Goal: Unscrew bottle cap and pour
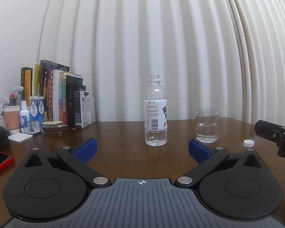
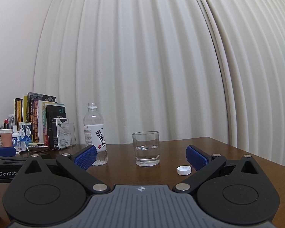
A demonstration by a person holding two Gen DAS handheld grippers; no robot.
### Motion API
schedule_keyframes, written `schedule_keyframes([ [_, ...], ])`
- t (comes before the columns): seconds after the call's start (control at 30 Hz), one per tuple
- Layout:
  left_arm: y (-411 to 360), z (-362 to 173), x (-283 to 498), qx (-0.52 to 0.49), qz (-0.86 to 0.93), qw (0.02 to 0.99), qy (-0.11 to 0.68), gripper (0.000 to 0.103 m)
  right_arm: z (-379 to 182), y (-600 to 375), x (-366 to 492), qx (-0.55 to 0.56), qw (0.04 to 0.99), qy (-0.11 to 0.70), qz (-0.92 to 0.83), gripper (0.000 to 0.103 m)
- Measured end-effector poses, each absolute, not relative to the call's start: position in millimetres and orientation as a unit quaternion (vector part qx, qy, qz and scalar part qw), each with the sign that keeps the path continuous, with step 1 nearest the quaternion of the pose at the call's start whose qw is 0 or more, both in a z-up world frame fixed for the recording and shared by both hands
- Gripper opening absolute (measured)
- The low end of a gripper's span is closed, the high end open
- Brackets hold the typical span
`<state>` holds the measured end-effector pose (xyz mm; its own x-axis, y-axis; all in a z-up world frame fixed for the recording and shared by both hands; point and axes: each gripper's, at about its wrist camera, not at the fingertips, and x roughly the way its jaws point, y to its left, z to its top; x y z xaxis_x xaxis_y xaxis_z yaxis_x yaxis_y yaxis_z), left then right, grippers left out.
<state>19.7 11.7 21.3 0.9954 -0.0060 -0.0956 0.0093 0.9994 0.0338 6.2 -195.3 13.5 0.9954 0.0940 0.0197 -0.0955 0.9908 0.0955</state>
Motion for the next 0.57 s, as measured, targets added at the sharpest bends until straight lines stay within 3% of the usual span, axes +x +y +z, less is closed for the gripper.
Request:
schedule_keyframes([
  [0.57, 13.1, 21.6, 18.5, 0.014, -0.005, 0.999, 0.047, 0.103, 12.5, -194.6, 5.9, 0.05, 0.998, -0.008, 0.046, 0.103],
])
